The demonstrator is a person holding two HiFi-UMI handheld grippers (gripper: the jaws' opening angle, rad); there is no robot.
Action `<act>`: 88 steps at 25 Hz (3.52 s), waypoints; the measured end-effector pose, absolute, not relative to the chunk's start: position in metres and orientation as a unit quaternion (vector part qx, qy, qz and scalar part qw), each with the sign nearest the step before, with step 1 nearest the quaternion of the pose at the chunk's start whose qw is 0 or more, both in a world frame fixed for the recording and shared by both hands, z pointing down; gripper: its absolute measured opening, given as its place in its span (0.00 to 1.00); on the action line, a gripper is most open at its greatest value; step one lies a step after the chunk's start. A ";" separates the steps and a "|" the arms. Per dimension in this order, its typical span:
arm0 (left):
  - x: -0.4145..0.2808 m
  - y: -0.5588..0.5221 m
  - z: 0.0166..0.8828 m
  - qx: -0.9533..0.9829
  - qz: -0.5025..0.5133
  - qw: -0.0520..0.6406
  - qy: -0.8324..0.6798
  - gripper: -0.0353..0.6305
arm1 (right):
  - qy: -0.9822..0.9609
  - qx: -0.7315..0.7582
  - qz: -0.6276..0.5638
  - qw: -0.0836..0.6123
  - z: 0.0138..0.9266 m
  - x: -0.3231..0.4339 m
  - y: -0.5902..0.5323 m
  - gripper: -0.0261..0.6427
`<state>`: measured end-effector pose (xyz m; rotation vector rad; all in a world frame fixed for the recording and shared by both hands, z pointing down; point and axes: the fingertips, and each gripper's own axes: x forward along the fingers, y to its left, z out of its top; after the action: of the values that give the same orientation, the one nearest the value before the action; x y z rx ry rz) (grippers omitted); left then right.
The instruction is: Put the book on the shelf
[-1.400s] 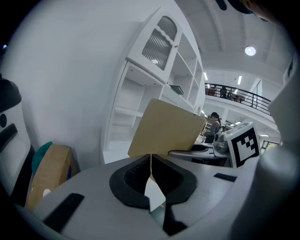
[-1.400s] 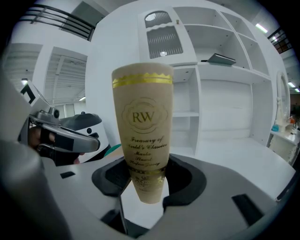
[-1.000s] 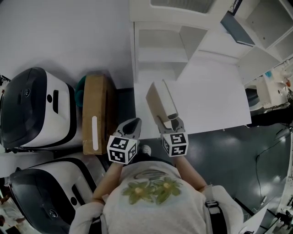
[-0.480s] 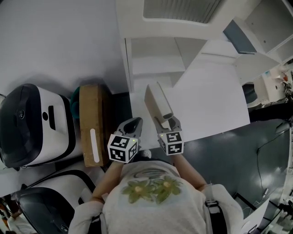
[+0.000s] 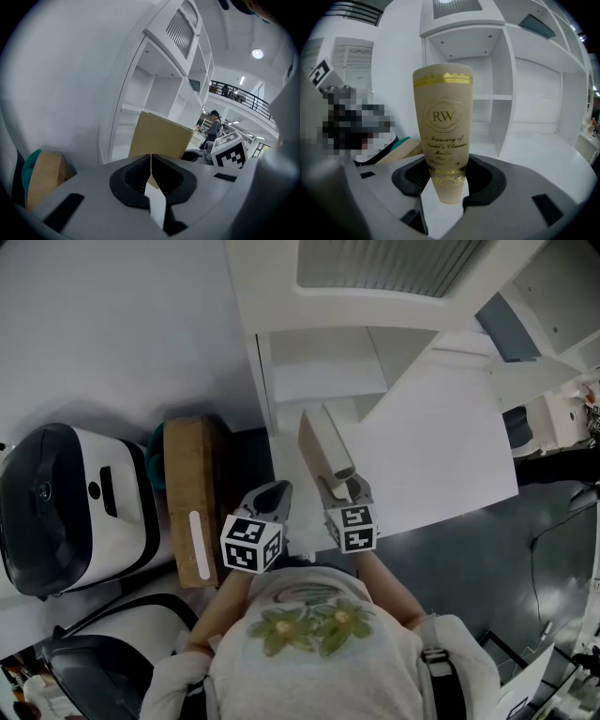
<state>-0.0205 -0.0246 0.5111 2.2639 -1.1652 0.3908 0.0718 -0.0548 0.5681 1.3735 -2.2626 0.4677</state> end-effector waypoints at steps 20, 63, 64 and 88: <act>-0.034 -0.045 0.519 0.842 0.154 0.289 -0.428 0.11 | -0.805 0.507 0.194 0.238 0.586 0.065 -0.082 0.37; -0.065 -0.062 0.528 0.836 0.163 0.293 -0.434 0.11 | -0.793 0.535 0.178 0.232 0.599 0.036 -0.138 0.37; -0.065 -0.062 0.528 0.836 0.163 0.294 -0.433 0.11 | -0.793 0.535 0.178 0.232 0.600 0.036 -0.139 0.37; -0.061 -0.064 0.531 0.838 0.172 0.295 -0.427 0.10 | -0.787 0.533 0.198 0.241 0.608 0.023 -0.157 0.37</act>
<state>-0.0614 -0.0638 0.5313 2.2290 -1.1353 0.4587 0.0231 -0.1573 0.6075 1.4567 -2.1511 0.5427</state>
